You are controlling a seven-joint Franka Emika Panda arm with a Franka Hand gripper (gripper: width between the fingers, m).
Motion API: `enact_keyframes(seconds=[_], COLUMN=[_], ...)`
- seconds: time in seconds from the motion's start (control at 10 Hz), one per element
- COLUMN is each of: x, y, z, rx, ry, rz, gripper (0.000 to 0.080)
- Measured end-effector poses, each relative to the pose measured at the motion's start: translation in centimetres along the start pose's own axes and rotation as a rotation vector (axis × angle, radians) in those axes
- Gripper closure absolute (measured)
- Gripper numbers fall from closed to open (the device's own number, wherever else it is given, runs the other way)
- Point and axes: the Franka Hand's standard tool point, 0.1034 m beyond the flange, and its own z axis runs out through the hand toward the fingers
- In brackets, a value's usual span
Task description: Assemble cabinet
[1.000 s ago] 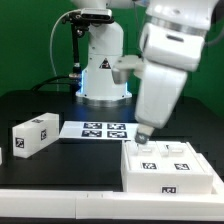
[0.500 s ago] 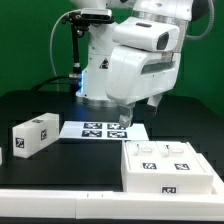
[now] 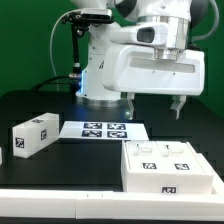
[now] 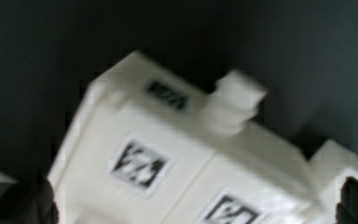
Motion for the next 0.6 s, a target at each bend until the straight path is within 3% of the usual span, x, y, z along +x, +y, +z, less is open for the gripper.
enact_keyframes(seconds=[0.1,0.5,0.6], x=[-1.3,-0.7,-0.9], y=[0.4,-0.4,-1.4], z=[0.5,0.7,1.9], rx=[0.014,0.028,0.023], ry=[0.007,0.018,0.048], rz=[0.107,0.289,0.294], gripper=[0.0005,0.0005,0.0005])
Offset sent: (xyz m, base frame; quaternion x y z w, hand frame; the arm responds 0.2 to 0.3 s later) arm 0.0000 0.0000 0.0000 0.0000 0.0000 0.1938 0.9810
